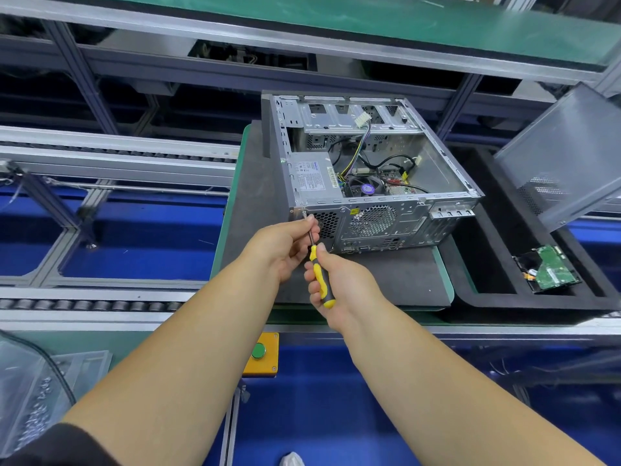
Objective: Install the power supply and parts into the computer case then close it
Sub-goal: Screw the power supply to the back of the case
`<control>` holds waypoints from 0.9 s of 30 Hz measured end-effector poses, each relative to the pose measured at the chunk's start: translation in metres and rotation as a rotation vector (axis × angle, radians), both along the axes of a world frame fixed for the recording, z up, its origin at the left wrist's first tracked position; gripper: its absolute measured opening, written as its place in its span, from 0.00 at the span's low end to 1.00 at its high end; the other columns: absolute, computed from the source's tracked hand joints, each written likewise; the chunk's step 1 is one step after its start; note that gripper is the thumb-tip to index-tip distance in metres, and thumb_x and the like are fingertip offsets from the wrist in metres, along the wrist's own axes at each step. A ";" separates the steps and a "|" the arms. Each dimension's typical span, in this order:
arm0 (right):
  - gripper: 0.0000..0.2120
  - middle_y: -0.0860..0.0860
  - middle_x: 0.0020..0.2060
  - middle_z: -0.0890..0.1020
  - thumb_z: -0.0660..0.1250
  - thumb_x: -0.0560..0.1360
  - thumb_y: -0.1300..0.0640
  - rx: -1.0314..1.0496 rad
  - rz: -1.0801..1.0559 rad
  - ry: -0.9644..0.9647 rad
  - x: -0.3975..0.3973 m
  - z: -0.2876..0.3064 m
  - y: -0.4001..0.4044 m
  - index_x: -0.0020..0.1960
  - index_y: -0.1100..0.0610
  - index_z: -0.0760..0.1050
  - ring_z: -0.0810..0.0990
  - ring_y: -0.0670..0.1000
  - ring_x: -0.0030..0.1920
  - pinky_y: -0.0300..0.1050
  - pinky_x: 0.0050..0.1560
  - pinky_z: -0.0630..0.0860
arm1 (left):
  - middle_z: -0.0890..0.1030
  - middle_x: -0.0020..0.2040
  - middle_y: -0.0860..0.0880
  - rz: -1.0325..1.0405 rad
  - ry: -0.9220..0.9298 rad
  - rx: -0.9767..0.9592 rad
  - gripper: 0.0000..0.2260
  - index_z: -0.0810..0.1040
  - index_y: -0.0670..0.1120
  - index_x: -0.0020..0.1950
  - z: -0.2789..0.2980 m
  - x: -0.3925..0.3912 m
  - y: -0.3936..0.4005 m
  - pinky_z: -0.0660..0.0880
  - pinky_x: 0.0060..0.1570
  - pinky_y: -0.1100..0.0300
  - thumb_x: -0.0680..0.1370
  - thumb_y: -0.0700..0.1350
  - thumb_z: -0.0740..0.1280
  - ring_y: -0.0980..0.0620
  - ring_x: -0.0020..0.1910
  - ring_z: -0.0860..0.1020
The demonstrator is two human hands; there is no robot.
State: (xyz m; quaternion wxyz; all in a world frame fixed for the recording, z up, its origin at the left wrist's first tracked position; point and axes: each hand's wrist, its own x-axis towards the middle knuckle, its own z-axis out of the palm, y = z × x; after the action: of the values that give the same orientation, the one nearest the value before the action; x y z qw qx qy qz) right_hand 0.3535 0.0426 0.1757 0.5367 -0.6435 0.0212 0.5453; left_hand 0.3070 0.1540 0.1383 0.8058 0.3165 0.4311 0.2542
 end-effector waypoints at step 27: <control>0.23 0.51 0.25 0.75 0.57 0.82 0.43 -0.007 0.066 0.167 0.005 0.007 0.005 0.43 0.61 0.78 0.70 0.46 0.22 0.35 0.21 0.67 | 0.76 0.25 0.52 0.019 0.162 -0.007 0.12 0.79 0.46 0.30 -0.001 0.005 0.006 0.67 0.22 0.66 0.70 0.47 0.77 0.59 0.21 0.69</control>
State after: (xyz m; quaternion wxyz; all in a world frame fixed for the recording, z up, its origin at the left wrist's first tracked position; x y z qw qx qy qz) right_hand 0.3580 0.0475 0.1825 0.5124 -0.5980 0.0466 0.6146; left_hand 0.3119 0.1598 0.1371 0.7670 0.3289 0.4986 0.2342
